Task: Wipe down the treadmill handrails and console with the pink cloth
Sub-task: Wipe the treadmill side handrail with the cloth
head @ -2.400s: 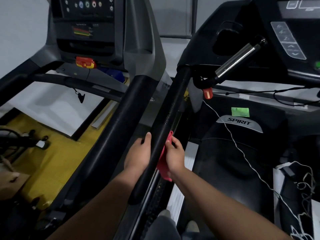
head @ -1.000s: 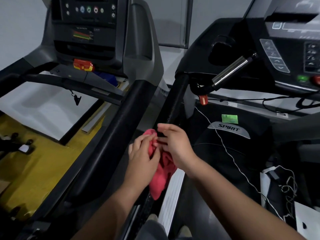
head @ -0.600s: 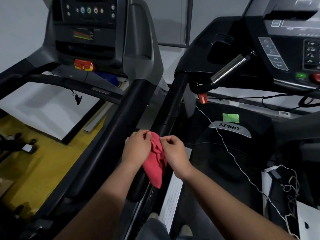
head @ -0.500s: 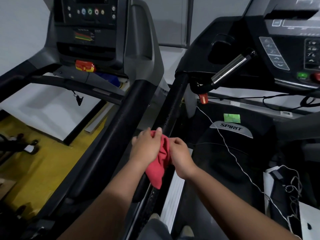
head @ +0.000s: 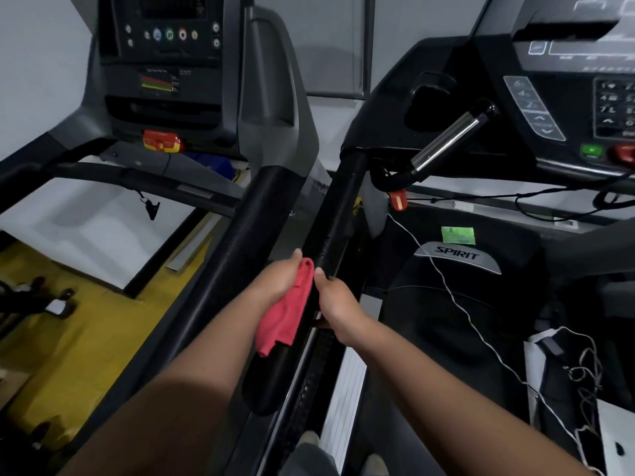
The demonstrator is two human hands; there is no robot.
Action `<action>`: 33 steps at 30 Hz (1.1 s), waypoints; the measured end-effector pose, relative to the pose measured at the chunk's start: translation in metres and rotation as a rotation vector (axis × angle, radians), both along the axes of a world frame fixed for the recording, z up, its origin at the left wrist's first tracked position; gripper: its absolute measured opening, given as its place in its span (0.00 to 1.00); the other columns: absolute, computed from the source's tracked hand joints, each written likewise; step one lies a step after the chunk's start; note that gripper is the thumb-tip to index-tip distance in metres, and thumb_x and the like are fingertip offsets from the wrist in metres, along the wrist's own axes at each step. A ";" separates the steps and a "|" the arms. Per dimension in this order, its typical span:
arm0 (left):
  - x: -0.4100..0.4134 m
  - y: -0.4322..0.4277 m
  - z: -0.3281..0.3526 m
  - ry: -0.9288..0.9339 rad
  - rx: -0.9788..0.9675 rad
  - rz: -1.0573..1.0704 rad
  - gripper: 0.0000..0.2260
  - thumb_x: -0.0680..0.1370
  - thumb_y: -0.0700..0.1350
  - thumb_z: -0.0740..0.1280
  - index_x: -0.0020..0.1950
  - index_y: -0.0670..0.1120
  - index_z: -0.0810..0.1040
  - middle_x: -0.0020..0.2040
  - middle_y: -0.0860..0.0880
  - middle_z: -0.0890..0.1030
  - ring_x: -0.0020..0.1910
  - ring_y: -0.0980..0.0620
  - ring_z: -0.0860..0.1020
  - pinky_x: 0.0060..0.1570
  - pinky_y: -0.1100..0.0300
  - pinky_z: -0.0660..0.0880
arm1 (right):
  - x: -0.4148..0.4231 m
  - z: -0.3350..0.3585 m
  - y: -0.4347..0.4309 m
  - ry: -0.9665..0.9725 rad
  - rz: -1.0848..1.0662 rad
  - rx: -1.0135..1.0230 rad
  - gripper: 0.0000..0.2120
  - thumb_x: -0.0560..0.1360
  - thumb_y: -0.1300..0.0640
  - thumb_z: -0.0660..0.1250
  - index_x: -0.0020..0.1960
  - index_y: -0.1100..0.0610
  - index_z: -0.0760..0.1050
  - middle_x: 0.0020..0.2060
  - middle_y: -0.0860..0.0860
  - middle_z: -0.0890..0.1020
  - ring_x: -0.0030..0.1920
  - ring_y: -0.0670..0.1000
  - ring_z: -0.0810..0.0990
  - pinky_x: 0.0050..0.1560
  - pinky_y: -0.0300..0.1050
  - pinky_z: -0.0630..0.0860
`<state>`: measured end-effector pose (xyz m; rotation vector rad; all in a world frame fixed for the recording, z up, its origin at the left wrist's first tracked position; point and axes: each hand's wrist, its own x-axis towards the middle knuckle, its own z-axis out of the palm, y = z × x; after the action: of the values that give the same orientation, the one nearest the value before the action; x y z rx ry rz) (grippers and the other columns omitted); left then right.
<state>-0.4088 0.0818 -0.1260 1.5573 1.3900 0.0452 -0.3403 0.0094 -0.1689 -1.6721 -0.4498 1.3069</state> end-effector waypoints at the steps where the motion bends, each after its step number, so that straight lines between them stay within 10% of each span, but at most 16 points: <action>1: 0.006 -0.002 0.002 0.084 0.082 -0.045 0.27 0.83 0.57 0.48 0.67 0.40 0.74 0.66 0.39 0.75 0.65 0.44 0.73 0.68 0.52 0.66 | 0.000 0.000 -0.001 -0.009 0.002 0.009 0.31 0.78 0.38 0.50 0.71 0.58 0.65 0.64 0.53 0.74 0.63 0.54 0.73 0.65 0.56 0.70; 6: 0.026 -0.004 -0.005 0.345 0.246 -0.090 0.29 0.83 0.56 0.43 0.66 0.37 0.73 0.64 0.38 0.75 0.65 0.42 0.72 0.64 0.51 0.66 | -0.004 -0.001 -0.001 0.013 -0.018 0.052 0.33 0.75 0.34 0.49 0.67 0.57 0.68 0.60 0.55 0.78 0.61 0.54 0.76 0.64 0.55 0.72; 11: 0.036 0.018 -0.005 0.208 0.090 0.085 0.25 0.85 0.51 0.44 0.69 0.35 0.70 0.66 0.35 0.73 0.66 0.41 0.71 0.67 0.52 0.65 | -0.004 -0.001 0.001 -0.014 -0.022 0.052 0.30 0.79 0.38 0.48 0.71 0.57 0.65 0.66 0.54 0.73 0.67 0.55 0.71 0.67 0.57 0.68; 15: 0.015 0.020 -0.011 -0.079 -0.179 0.175 0.14 0.81 0.42 0.58 0.48 0.36 0.81 0.33 0.40 0.81 0.31 0.45 0.81 0.29 0.60 0.78 | -0.004 -0.003 0.001 -0.018 -0.014 0.022 0.29 0.79 0.39 0.48 0.71 0.57 0.64 0.66 0.55 0.74 0.66 0.56 0.71 0.67 0.58 0.68; 20: 0.023 0.009 -0.011 0.138 0.064 0.140 0.25 0.84 0.51 0.47 0.66 0.35 0.72 0.63 0.37 0.76 0.63 0.41 0.74 0.65 0.53 0.66 | -0.002 -0.005 0.000 -0.046 -0.022 0.058 0.27 0.81 0.42 0.47 0.71 0.58 0.64 0.67 0.54 0.73 0.67 0.54 0.70 0.69 0.53 0.66; 27: 0.025 0.014 -0.019 0.205 0.126 0.069 0.26 0.84 0.53 0.46 0.62 0.36 0.76 0.60 0.38 0.78 0.61 0.41 0.75 0.64 0.53 0.69 | -0.005 -0.001 -0.004 -0.066 -0.035 0.066 0.26 0.82 0.43 0.47 0.72 0.59 0.63 0.66 0.54 0.73 0.67 0.53 0.70 0.68 0.48 0.66; 31: 0.013 0.022 -0.022 -0.189 -0.240 0.183 0.14 0.80 0.46 0.62 0.41 0.40 0.80 0.30 0.44 0.82 0.28 0.49 0.82 0.28 0.63 0.77 | -0.005 0.001 -0.006 -0.117 -0.048 0.067 0.25 0.82 0.46 0.46 0.73 0.59 0.61 0.69 0.54 0.70 0.70 0.53 0.67 0.68 0.44 0.62; 33: 0.001 0.022 -0.025 -0.272 -0.348 0.218 0.14 0.79 0.47 0.64 0.38 0.42 0.81 0.28 0.44 0.81 0.26 0.50 0.80 0.30 0.61 0.76 | -0.006 0.003 -0.007 -0.150 -0.048 0.074 0.25 0.83 0.46 0.45 0.73 0.58 0.61 0.69 0.54 0.70 0.70 0.53 0.67 0.66 0.42 0.62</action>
<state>-0.4081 0.1035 -0.1511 1.0665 1.2669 0.1351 -0.3462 0.0026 -0.1661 -1.7151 -0.5364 1.1214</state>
